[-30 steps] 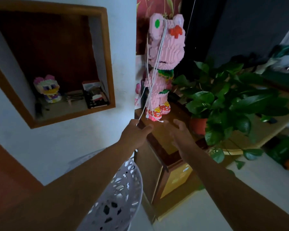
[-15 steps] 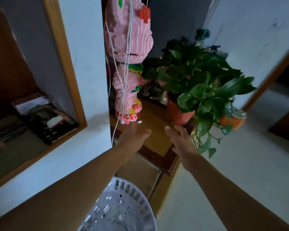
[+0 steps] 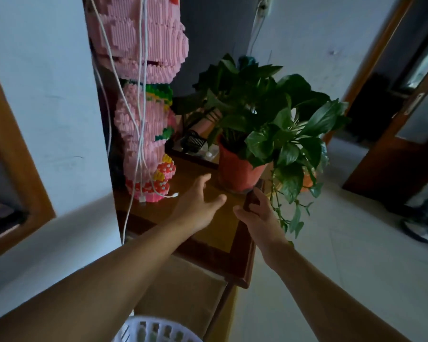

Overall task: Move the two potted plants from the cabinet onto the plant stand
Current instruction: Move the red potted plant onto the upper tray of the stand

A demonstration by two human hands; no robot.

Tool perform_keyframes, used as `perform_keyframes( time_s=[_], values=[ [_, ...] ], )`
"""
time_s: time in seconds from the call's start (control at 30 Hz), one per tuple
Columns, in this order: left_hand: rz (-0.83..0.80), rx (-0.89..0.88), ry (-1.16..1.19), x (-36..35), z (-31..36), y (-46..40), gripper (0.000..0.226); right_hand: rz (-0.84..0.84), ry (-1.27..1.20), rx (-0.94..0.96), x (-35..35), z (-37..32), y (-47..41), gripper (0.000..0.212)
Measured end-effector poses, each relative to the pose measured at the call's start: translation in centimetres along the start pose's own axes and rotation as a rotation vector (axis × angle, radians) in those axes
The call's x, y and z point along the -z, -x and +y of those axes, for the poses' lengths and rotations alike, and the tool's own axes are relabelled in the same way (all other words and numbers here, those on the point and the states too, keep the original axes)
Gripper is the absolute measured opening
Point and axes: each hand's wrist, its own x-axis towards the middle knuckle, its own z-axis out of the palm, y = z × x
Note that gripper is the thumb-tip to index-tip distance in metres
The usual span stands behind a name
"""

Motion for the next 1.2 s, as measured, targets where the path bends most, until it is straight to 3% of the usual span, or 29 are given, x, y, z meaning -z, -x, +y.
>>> perform_keyframes(
  time_s=[0.27,0.4,0.57,0.73,0.87,1.2],
  values=[
    [-0.017,-0.074,0.045,-2.7,-5.4,-6.4,0.074,0.081,0.162,0.237,-1.2,5.3,-4.6,0.082],
    [-0.024,-0.143,0.038,-3.4,-7.4,-9.6,0.082,0.158,0.191,0.293,-1.6,7.0,-7.3,0.116],
    [-0.027,-0.196,0.061,-4.4,-8.3,-13.1,0.092,0.176,0.132,0.393,-1.1,7.5,-10.5,0.131],
    [-0.026,-0.245,0.04,-5.4,-7.7,-16.0,0.099,0.257,0.241,0.449,-0.6,7.8,-13.5,0.134],
    [-0.069,-0.291,0.216,-5.6,-7.0,-17.6,0.098,0.238,0.255,0.455,-0.4,8.4,-15.3,0.139],
    [-0.176,-0.32,0.269,-6.3,-6.8,-20.4,0.122,0.303,0.306,0.532,-0.6,8.7,-18.2,0.145]
  ],
)
